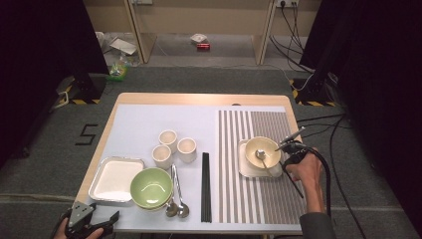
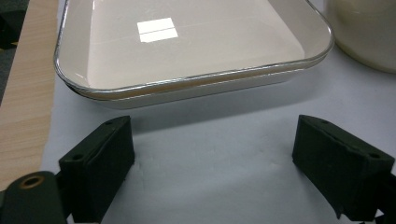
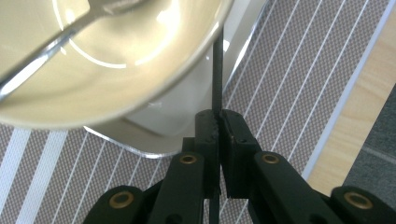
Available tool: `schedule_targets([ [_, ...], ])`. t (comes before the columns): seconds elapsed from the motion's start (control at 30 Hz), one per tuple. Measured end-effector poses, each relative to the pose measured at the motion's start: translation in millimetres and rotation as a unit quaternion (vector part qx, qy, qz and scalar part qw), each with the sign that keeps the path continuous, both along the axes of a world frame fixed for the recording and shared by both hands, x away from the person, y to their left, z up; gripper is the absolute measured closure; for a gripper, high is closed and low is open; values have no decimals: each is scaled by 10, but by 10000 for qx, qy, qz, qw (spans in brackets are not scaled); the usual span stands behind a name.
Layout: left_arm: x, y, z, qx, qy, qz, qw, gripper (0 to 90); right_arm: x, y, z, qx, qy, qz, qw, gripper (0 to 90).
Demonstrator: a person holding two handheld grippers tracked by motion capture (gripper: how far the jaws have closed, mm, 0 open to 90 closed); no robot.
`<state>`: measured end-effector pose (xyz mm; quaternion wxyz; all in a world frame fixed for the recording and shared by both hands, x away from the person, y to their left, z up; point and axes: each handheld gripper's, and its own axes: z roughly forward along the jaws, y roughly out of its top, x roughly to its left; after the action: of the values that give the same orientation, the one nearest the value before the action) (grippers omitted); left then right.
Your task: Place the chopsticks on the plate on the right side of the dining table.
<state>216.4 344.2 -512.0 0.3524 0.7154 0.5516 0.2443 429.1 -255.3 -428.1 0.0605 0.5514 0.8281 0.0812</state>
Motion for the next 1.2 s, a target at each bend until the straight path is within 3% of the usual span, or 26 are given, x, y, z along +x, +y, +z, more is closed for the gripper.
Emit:
schedule_targets([
  [0.83,-1,-1,-1,-2,-3,1,10000,114,133,30,-27,272,-328,43,9991,834],
  [1.0,0,0,2,15,9,6,10000,114,90,-14,-9,348,-436,21,9984,806],
  [1.2,-1,0,1,16,7,7,10000,114,-68,-68,17,449,-533,296,9971,750],
])
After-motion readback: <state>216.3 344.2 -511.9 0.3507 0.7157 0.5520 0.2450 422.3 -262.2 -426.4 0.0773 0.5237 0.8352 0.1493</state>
